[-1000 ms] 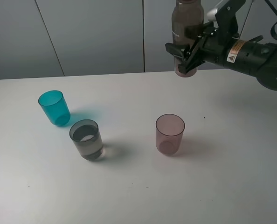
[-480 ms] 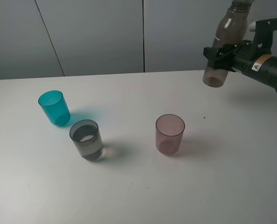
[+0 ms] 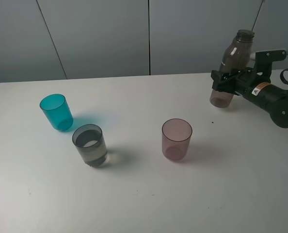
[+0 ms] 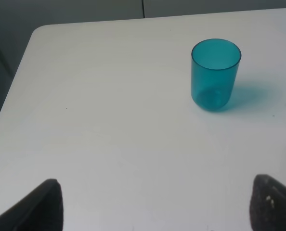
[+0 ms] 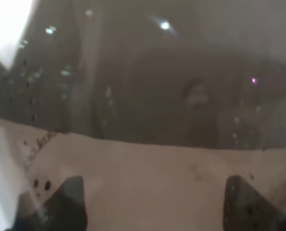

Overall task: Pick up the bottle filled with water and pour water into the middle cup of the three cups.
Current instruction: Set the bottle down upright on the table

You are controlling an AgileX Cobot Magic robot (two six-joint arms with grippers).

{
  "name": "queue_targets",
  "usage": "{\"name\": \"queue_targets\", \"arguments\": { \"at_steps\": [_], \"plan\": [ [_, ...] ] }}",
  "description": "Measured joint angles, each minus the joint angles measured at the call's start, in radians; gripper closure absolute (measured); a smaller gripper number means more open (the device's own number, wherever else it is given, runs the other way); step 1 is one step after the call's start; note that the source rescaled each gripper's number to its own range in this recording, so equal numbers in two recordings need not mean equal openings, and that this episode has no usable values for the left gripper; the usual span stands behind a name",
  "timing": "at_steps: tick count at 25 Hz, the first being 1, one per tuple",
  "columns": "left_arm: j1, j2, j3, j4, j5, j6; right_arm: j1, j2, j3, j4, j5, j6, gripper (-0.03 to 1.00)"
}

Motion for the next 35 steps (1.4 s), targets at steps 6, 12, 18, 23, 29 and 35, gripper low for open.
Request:
{"name": "queue_targets", "arguments": {
  "at_steps": [6, 12, 18, 23, 29, 35],
  "plan": [
    [0.0, 0.0, 0.0, 0.0, 0.0, 0.0, 0.0, 0.01, 0.0, -0.034, 0.003, -0.026, 0.96],
    [0.0, 0.0, 0.0, 0.0, 0.0, 0.0, 0.0, 0.01, 0.0, -0.046, 0.032, -0.037, 0.96],
    [0.0, 0.0, 0.0, 0.0, 0.0, 0.0, 0.0, 0.01, 0.0, -0.093, 0.053, -0.054, 0.96],
    [0.0, 0.0, 0.0, 0.0, 0.0, 0.0, 0.0, 0.01, 0.0, -0.119, 0.051, -0.054, 0.83],
    [0.0, 0.0, 0.0, 0.0, 0.0, 0.0, 0.0, -0.023, 0.037, -0.115, 0.066, -0.056, -0.02],
    [0.0, 0.0, 0.0, 0.0, 0.0, 0.0, 0.0, -0.119, 0.184, -0.055, 0.071, -0.058, -0.03]
  ]
}}
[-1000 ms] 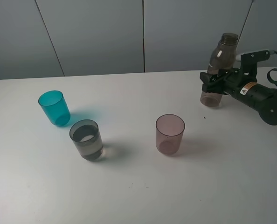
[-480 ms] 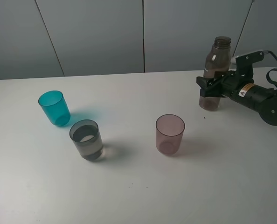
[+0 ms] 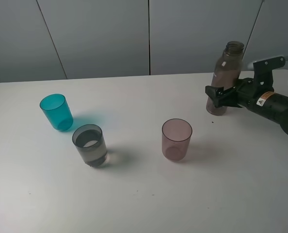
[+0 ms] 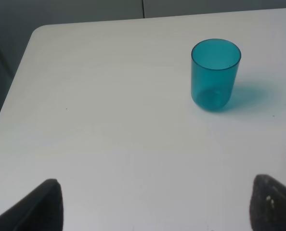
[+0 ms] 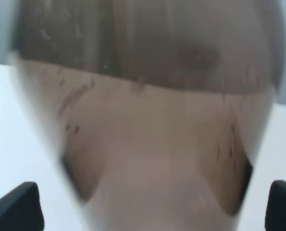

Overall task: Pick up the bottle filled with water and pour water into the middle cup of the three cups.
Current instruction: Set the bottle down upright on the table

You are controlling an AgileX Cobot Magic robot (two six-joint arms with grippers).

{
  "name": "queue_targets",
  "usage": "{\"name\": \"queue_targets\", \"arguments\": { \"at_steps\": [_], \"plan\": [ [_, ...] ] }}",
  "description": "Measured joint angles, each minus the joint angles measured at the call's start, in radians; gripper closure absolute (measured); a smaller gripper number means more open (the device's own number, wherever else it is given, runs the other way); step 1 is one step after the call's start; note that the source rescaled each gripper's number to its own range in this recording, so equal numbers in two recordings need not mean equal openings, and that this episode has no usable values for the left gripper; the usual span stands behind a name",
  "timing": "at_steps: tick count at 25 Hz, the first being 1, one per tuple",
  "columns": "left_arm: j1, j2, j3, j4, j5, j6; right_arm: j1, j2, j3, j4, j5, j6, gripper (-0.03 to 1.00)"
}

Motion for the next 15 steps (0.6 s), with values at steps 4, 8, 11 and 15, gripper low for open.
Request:
{"name": "queue_targets", "arguments": {
  "at_steps": [4, 8, 11, 15],
  "plan": [
    [0.0, 0.0, 0.0, 0.0, 0.0, 0.0, 0.0, -0.082, 0.116, 0.064, 0.005, -0.007, -0.03],
    [0.0, 0.0, 0.0, 0.0, 0.0, 0.0, 0.0, -0.204, 0.208, 0.086, 0.025, -0.008, -0.03],
    [0.0, 0.0, 0.0, 0.0, 0.0, 0.0, 0.0, -0.352, 0.219, 0.09, 0.198, 0.046, -0.03],
    [0.0, 0.0, 0.0, 0.0, 0.0, -0.002, 0.0, -0.631, 0.215, 0.09, 0.504, 0.167, -0.03]
  ]
}}
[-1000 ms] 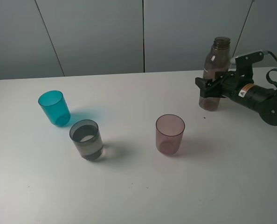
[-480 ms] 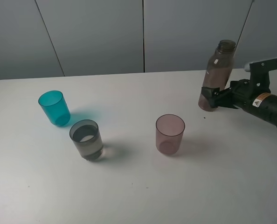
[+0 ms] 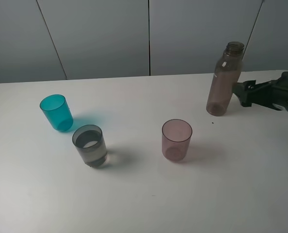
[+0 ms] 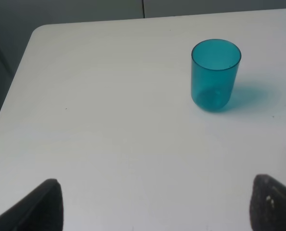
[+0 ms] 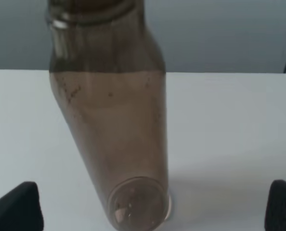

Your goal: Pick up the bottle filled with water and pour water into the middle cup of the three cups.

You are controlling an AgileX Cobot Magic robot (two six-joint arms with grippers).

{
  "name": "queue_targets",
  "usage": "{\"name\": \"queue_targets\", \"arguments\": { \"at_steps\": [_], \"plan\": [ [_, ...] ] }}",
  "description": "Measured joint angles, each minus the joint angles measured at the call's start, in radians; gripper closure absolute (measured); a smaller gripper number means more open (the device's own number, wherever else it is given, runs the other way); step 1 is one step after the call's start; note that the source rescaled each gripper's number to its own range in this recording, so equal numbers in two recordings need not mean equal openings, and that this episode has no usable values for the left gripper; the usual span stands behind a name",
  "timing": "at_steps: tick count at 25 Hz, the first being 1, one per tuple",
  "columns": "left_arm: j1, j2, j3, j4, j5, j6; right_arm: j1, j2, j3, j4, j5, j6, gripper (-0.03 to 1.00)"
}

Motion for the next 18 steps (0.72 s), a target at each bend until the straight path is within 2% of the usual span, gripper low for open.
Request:
{"name": "queue_targets", "arguments": {
  "at_steps": [2, 8, 12, 15, 18],
  "plan": [
    [0.0, 0.0, 0.0, 0.0, 0.0, 0.0, 0.0, -0.169, -0.021, -0.019, 0.142, 0.052, -0.03],
    [0.0, 0.0, 0.0, 0.0, 0.0, 0.0, 0.058, -0.586, -0.215, -0.027, 0.69, 0.108, -0.03],
    [0.0, 0.0, 0.0, 0.0, 0.0, 0.0, 0.16, -0.738, -0.359, 0.013, 0.999, 0.017, -0.03],
    [0.0, 0.0, 0.0, 0.0, 0.0, 0.0, 0.227, -0.811, -0.429, 0.117, 1.25, -0.091, -0.03],
    [0.0, 0.0, 0.0, 0.0, 0.0, 0.0, 0.25, -0.877, -0.44, 0.199, 1.438, -0.166, -0.03]
  ]
}}
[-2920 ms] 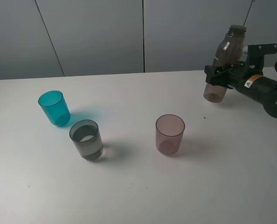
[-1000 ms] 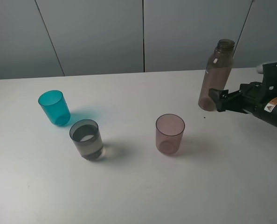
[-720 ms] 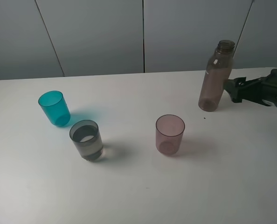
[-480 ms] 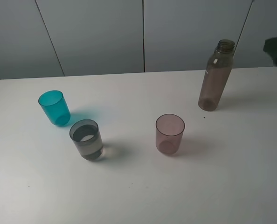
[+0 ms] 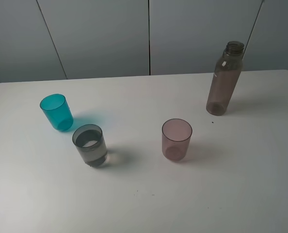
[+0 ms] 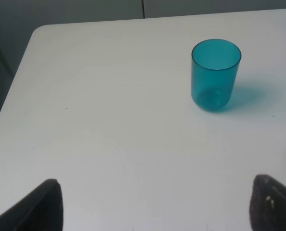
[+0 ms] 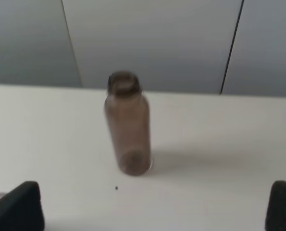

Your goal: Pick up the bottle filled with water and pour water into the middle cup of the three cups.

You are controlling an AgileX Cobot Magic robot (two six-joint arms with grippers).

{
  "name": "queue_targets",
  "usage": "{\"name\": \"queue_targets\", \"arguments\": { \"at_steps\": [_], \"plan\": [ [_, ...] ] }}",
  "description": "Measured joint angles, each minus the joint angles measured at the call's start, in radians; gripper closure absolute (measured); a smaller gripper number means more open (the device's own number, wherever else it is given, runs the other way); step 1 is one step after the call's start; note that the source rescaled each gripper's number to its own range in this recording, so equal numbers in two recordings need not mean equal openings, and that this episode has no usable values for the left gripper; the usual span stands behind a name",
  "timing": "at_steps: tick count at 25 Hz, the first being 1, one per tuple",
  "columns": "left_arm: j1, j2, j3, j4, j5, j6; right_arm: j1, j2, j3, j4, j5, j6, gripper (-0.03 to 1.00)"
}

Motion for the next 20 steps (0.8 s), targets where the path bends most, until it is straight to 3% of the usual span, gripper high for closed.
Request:
{"name": "queue_targets", "arguments": {
  "at_steps": [4, 6, 14, 20],
  "plan": [
    [0.0, 0.0, 0.0, 0.0, 0.0, 0.0, 0.0, -0.108, 0.015, 0.013, 0.243, -0.025, -0.03],
    [0.0, 0.0, 0.0, 0.0, 0.0, 0.0, 0.0, -0.182, 0.049, 0.013, 0.288, -0.027, -0.03],
    [0.0, 0.0, 0.0, 0.0, 0.0, 0.0, 0.0, -0.494, 0.199, 0.025, 0.275, -0.029, -0.03],
    [0.0, 0.0, 0.0, 0.0, 0.0, 0.002, 0.0, -0.519, 0.248, 0.044, 0.273, -0.031, -0.03]
  ]
}}
